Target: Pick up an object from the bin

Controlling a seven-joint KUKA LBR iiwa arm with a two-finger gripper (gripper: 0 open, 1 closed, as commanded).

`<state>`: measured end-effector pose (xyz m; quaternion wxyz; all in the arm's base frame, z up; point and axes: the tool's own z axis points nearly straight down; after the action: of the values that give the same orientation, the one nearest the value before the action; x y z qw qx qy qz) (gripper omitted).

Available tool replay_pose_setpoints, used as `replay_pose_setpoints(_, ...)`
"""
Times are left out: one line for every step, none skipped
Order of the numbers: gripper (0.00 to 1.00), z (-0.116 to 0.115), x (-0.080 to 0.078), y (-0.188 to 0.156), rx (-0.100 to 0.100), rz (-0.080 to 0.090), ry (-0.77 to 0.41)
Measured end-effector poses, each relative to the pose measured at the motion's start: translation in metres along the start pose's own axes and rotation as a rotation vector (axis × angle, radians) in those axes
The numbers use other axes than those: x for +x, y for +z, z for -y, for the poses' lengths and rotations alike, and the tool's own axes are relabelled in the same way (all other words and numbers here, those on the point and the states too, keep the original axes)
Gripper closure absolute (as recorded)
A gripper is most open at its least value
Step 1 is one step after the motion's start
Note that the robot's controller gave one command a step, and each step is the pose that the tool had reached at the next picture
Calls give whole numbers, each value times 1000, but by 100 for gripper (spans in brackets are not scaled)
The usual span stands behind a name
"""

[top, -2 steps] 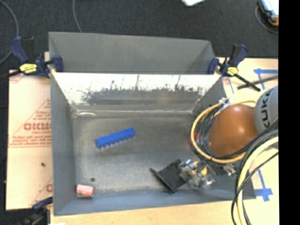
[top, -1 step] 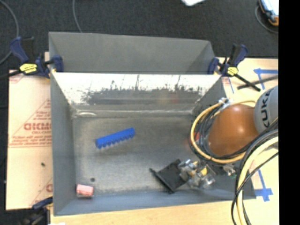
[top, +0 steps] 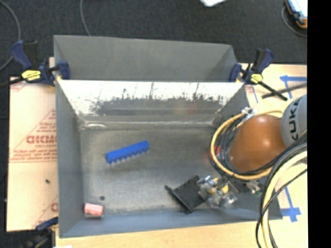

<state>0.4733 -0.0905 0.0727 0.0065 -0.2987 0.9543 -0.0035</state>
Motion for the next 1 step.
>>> replay_pose_setpoints(100, -2, 1, -15, -6, -6, 1)
